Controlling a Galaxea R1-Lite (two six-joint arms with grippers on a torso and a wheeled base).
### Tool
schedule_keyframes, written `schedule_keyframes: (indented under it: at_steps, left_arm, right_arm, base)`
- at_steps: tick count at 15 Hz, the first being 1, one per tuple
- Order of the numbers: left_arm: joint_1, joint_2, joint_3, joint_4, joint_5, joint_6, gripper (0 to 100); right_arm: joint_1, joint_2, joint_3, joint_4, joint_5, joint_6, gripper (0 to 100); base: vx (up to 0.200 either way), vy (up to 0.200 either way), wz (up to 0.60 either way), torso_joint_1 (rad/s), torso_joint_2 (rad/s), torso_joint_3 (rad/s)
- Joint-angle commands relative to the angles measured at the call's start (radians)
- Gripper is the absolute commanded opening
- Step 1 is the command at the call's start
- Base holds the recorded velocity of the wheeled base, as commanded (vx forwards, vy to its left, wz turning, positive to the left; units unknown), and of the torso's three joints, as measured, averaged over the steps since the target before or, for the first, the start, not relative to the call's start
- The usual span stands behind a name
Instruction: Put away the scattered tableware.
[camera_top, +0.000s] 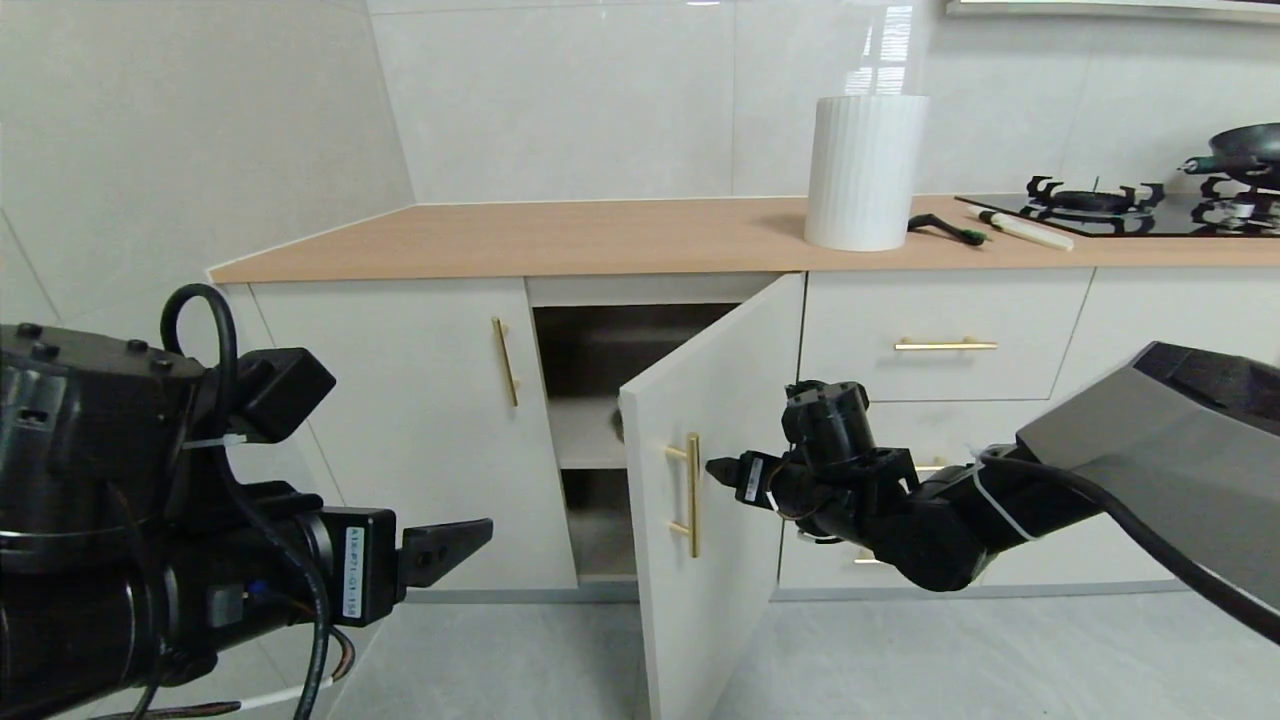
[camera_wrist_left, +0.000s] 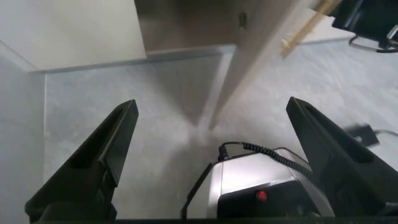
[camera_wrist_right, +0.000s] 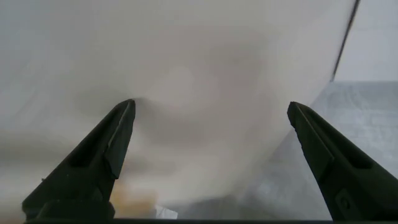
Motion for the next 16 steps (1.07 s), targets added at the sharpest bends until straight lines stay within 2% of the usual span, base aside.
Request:
schedule_keyframes:
  at_steps: [1,4,5,8,16]
  left_arm:
    - [-0.001,0.001,-0.001,0.0,0.0,-0.001,100]
    - [0.001,-0.002,-0.001,0.0,0.002,-0.001,100]
    - [-0.001,-0.009,-0.001,-0.002,0.011,0.001,100]
    - [0.001,-0.035,0.004,0.0,0.048,0.036,100]
    - [0.015,-0.053,0.004,-0.002,0.051,0.036,100]
  right_arm:
    - [0.002,0.01,-0.002,-0.014,0.0,0.0,100]
    - [0.002,0.03,-0.017,-0.043,-0.003,0.017,100]
    - [0.002,0.037,-0.034,-0.047,-0.003,0.031,100]
    - [-0.002,0.067,-0.069,-0.048,-0.046,0.045,100]
    - [-0.053,0.156,-0.224,-0.042,-0.152,0.114,100]
  base:
    - [0.2,0.0,0.0,0.007,0.0,-0.002]
    - [0.2,0.0,0.0,0.004,0.0,0.006]
    - [0.0,0.0,0.0,0.0,0.0,0.0]
    - [0.0,0.0,0.0,0.0,0.0,0.0]
    - [0.0,0.0,0.0,0.0,0.0,0.0]
